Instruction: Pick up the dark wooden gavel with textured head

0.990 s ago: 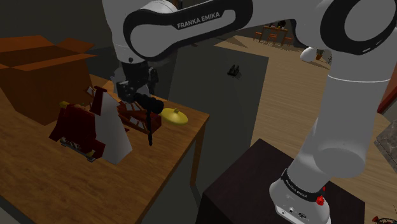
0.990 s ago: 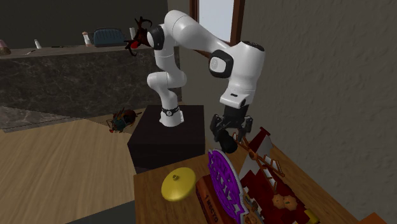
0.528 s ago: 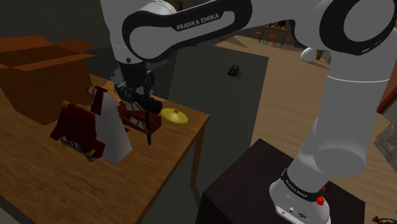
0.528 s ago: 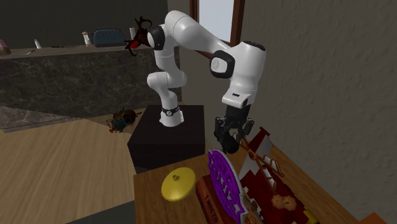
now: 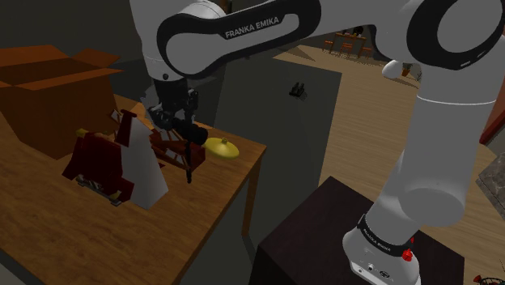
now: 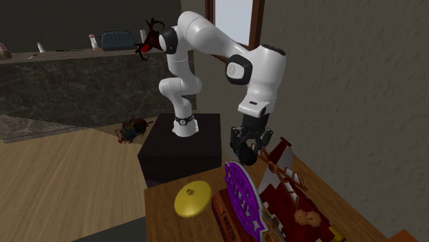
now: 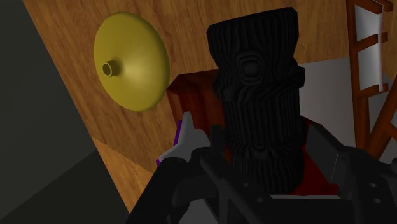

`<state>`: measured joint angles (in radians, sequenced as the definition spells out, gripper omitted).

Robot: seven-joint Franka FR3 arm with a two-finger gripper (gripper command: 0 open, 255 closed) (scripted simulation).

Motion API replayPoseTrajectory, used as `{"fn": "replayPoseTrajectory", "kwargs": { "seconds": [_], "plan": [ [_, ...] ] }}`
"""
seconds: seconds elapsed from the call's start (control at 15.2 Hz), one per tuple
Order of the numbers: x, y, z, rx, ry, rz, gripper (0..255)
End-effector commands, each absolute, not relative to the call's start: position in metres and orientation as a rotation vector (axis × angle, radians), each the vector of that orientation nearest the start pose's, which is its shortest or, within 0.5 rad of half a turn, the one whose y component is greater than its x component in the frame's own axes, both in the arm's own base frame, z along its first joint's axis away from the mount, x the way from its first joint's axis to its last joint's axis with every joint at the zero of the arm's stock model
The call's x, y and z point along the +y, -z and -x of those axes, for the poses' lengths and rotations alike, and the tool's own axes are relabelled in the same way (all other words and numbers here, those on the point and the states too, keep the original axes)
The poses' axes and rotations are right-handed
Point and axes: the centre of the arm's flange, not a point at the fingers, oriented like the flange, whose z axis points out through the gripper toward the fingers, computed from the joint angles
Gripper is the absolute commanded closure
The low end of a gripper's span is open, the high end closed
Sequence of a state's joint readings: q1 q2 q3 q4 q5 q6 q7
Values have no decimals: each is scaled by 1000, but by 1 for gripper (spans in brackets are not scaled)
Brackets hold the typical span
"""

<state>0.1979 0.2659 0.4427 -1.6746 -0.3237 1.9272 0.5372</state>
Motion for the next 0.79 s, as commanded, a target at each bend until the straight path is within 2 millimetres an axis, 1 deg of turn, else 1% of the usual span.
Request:
{"fn": "replayPoseTrajectory", "kwargs": {
  "seconds": [0.0,0.73],
  "plan": [
    [342,-465,-535,-331,174,3277,255],
    [342,-523,-535,-331,174,3277,255]
  ]
}}
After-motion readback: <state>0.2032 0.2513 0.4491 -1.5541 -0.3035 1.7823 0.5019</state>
